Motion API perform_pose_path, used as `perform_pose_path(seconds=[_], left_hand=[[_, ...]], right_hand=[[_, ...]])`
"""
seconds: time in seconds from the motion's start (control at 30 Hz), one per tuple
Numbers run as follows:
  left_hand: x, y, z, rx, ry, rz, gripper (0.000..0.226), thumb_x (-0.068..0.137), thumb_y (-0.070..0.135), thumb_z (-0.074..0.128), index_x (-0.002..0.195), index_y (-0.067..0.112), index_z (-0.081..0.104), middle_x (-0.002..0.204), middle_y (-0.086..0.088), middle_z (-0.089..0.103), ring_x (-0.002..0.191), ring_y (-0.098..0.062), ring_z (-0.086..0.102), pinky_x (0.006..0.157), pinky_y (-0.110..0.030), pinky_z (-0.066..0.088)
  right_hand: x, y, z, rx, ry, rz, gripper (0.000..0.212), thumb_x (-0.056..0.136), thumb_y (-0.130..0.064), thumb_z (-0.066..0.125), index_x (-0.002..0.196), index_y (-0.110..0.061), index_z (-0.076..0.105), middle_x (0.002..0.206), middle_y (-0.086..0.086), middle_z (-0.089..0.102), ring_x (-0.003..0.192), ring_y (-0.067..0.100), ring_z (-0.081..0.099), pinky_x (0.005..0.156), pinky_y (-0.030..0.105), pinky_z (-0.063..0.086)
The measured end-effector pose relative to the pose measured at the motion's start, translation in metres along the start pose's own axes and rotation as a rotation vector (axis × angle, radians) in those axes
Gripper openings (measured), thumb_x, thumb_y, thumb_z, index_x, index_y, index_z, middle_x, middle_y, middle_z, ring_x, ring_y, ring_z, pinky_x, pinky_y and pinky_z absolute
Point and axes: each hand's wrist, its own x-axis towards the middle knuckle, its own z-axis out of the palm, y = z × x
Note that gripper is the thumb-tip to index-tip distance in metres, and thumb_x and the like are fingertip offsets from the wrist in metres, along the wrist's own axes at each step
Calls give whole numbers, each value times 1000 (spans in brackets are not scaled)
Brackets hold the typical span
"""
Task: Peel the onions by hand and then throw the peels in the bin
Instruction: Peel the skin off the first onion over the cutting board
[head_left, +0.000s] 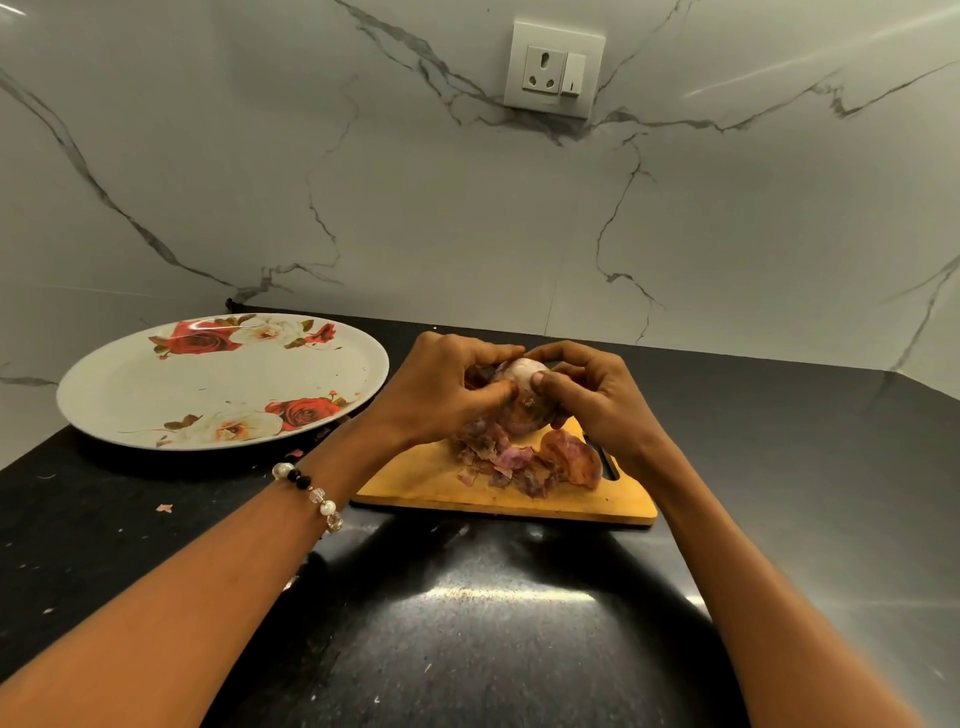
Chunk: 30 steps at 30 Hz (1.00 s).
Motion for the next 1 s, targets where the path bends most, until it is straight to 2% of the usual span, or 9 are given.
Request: perform_pose_path(seconds=[0.07,0.17,0.27,0.33,0.4,0.5,0.73,0.9,1.0], left_hand=[[-1,-1,0,18,14,21,41,84,17,71,122,6,62,104,-10,71,86,-10,66,78,-15,54],[0,-3,-2,45,65,41,40,82,16,73,120,7,64,97,-9,73,80,-15,67,73,-21,56],[1,-3,-3,27,134,19,41,82,14,73,121,7,63,104,-10,72,85,-14,68,75,-18,56],[1,-3,-3,9,175,-12,42,83,13,72,123,8,61,111,-10,69,91,-13,67,78,-16,55],[1,-3,-3,11,186,-25,42,84,14,70,124,8,60,115,-10,68,95,-11,65,80,-13,52],[1,-2,-2,65,170,11,41,84,14,71,123,6,60,111,-12,69,90,-11,64,77,-8,49],[1,-1,-3,246,47,134,42,86,14,68,124,0,58,89,-15,73,70,-18,66,67,-5,41],[0,0,-3,290,16,175,42,86,14,67,124,-3,58,89,-17,72,70,-22,68,69,-14,44],[0,-2,-3,353,3,210,37,84,6,68,118,-6,61,80,-17,72,62,-24,67,68,-21,47]], right_hand=[[0,2,1,-44,-2,-41,17,93,-25,61,109,-23,66,87,14,69,77,23,68,59,29,56],[1,2,1,-35,-2,-67,24,93,-25,63,117,-21,65,93,12,68,79,20,66,61,28,55],[0,-3,1,-5,-24,-65,38,86,-36,67,123,-27,61,107,7,66,92,21,66,73,31,58],[-1,-6,2,10,-47,-63,49,80,-35,71,126,-27,57,112,3,63,97,19,66,81,33,59],[-1,-7,3,11,-44,-82,56,76,-32,74,128,-24,55,113,0,62,99,16,67,81,29,58],[-1,-7,5,-13,-6,-111,55,76,-30,74,127,-18,56,111,-2,63,98,12,67,79,26,58],[-1,0,5,-53,0,-123,48,80,-27,75,124,-17,59,114,2,66,104,17,67,86,38,59],[-1,1,5,-71,-3,-131,44,83,-19,75,124,-16,59,113,2,65,104,16,66,87,36,58],[-1,3,5,-88,3,-145,42,84,-19,73,124,-16,60,114,3,65,104,16,66,86,36,59]])
